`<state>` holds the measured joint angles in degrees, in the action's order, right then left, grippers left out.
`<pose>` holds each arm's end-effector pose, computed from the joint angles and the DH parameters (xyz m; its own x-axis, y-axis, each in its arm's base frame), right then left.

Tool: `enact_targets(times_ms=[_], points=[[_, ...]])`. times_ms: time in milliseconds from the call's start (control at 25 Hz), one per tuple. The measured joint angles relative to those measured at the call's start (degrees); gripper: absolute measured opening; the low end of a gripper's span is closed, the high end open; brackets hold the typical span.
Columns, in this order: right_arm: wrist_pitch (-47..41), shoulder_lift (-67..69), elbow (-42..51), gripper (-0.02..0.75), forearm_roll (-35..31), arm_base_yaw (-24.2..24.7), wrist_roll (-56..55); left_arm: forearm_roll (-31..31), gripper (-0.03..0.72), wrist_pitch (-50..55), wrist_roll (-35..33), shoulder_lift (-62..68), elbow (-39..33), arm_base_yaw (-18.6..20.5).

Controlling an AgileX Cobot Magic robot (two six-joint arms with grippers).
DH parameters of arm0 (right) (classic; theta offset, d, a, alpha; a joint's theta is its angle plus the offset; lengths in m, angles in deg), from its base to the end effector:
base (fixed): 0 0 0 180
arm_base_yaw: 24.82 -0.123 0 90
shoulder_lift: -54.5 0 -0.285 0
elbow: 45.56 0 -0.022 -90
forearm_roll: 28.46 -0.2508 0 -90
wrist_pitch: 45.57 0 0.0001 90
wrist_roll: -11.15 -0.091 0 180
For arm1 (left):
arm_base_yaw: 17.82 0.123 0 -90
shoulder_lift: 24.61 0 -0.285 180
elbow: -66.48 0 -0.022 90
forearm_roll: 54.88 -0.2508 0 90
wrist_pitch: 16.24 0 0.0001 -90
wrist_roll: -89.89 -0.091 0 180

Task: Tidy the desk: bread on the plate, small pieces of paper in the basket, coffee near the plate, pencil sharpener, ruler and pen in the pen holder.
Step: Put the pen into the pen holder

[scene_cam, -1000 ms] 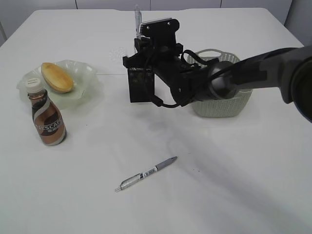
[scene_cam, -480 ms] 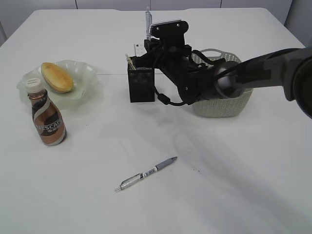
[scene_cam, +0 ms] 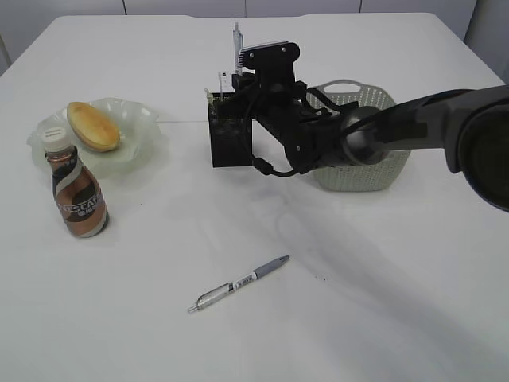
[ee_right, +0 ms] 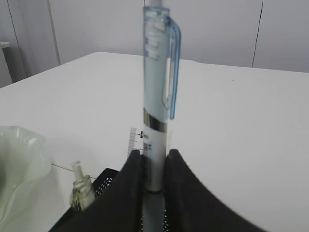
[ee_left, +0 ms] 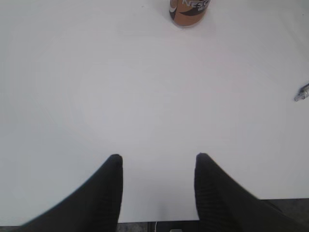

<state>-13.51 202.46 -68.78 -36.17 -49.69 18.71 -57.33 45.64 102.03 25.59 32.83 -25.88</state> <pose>0.5025 0.2258 0.1446 -0.0398 -0.0379 -0.9985 -0.3557 0.9343 -0.0213 0.1151 -0.0128 0.3155 -0.8257 -0.0754 -0.5590 -0.0390 0.9963 -0.0768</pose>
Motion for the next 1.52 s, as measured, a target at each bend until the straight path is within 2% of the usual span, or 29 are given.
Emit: enact_targets(times_ms=[1520], points=[[3.0,1.4,-1.2,0.08,-0.1,0.0,0.0,0.0,0.361,-0.1,0.0,0.0,0.0,0.0]])
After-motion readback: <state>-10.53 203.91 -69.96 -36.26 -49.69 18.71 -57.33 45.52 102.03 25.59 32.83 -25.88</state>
